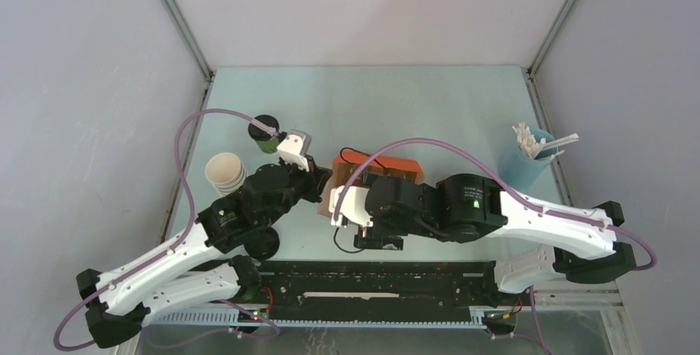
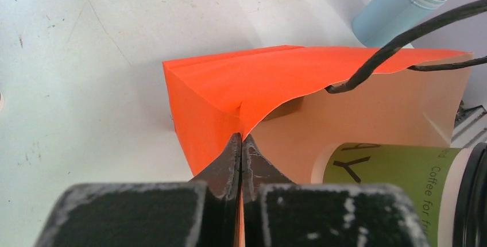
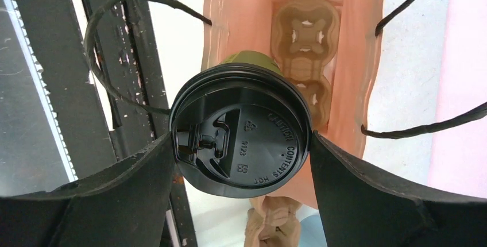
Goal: Pack the takeout coffee
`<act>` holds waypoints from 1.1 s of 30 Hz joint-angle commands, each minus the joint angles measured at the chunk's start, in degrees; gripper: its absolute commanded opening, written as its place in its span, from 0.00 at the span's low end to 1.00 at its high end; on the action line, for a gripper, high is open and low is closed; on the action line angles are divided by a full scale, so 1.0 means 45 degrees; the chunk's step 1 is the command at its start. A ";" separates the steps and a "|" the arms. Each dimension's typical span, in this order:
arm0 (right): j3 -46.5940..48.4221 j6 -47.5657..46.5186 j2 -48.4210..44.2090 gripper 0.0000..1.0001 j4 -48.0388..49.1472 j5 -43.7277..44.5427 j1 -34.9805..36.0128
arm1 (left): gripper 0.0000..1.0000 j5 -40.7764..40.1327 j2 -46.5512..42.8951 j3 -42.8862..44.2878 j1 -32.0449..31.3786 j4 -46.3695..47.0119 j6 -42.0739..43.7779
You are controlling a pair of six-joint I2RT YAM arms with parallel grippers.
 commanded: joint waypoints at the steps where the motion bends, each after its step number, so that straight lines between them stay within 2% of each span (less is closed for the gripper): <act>1: -0.0260 0.0160 -0.0488 0.54 0.0407 0.0736 -0.0161 | 0.00 -0.0308 0.0184 -0.0228 -0.0082 0.0176 -0.0406; 4: -0.0383 -0.0700 -0.0228 0.54 0.1089 0.0808 -0.1017 | 0.00 -0.0228 0.0391 -0.0164 -0.0306 0.0190 -0.0532; 9: -0.0213 -0.1925 0.0903 0.54 0.1029 0.1739 -0.1370 | 0.00 -0.0460 0.0333 -0.0227 -0.0605 0.0115 -0.0722; 13: -0.0530 -0.2439 0.1242 0.54 0.1395 0.1728 -0.1842 | 0.00 -0.0496 0.0311 -0.0357 -0.0771 0.0149 -0.0901; 17: -0.1705 -0.2551 0.1081 0.54 0.2122 0.1382 -0.2256 | 0.00 -0.0553 0.0180 -0.0362 -0.0795 0.0221 -0.1055; 24: -0.2971 -0.2073 0.0554 0.54 0.2213 0.0118 -0.1645 | 0.00 -0.0941 -0.0080 -0.0225 -0.0795 0.0155 -0.0879; 29: -0.3030 -0.2908 0.0676 0.54 0.2824 0.0615 -0.2349 | 0.00 -0.0905 -0.0146 -0.0346 -0.0795 0.0173 -0.0771; 33: -0.3906 -0.3803 0.0398 0.54 0.4446 0.0855 -0.2946 | 0.00 -0.0780 -0.0194 -0.0535 -0.0795 0.0320 -0.0818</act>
